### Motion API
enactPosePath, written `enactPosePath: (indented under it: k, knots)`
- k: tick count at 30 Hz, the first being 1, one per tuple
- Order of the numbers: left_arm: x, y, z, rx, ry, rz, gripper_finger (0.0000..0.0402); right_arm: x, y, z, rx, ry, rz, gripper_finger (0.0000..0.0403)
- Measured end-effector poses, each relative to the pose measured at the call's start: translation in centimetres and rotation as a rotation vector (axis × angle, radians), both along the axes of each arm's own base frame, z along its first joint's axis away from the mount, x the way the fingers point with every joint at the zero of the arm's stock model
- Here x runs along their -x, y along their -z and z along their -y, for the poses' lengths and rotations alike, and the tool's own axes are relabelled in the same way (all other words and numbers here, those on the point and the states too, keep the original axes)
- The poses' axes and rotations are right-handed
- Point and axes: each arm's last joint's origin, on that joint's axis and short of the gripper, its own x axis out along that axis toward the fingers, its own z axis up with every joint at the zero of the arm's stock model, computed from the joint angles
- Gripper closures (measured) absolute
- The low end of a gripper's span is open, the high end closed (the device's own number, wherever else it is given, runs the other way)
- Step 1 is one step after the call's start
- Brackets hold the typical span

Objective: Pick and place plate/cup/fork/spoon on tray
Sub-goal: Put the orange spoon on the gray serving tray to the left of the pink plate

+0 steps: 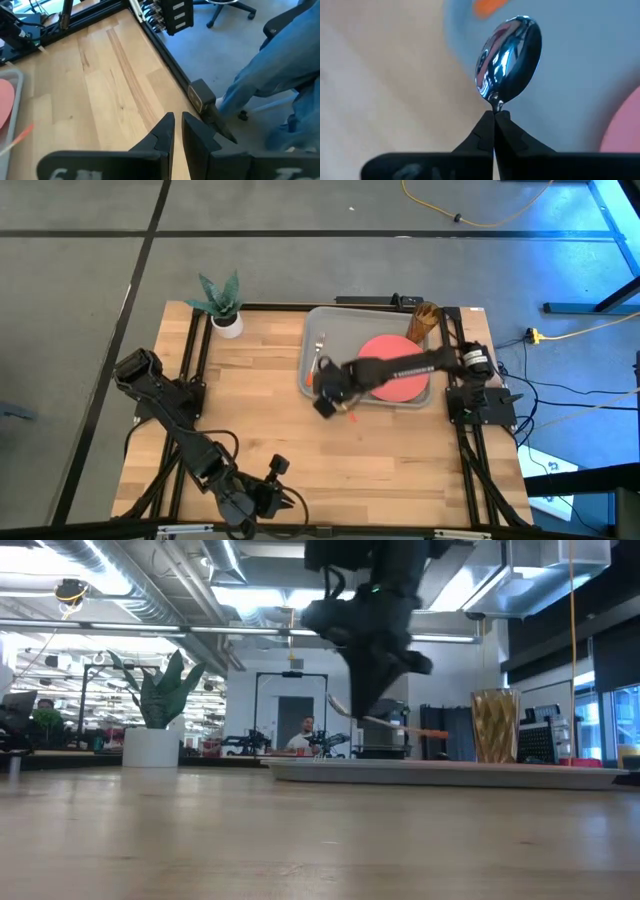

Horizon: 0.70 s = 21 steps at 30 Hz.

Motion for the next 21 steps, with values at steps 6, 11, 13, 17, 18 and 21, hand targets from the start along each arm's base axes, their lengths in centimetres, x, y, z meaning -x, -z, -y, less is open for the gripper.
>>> enactPosePath:
  k: [6,11,13,17,18,21]
  knots:
    - [0.2,0.2,-0.1,-0.024,0.003,-0.023,0.0374,-0.4,-1.4,5.8,-0.135,0.194,0.042,0.0402]
    - [0.8,0.5,0.2,-0.064,0.019,-0.044,0.0374,0.2,-1.4,10.1,-0.249,0.340,0.064,0.0402]
    - [1.1,0.7,0.3,-0.086,0.023,-0.060,0.0374,0.3,-1.5,11.3,-0.277,0.391,0.089,0.0402]
    - [1.7,0.9,0.4,-0.121,0.015,-0.072,0.0374,0.1,-1.7,13.4,-0.318,0.491,0.170,0.0403]
    - [1.8,1.0,0.5,-0.127,0.012,-0.076,0.0374,0.0,-1.7,13.9,-0.325,0.516,0.193,0.0403]
    - [1.9,1.1,0.5,-0.118,-0.003,-0.085,0.0374,-0.2,-1.0,15.0,-0.370,0.570,0.214,0.0403]
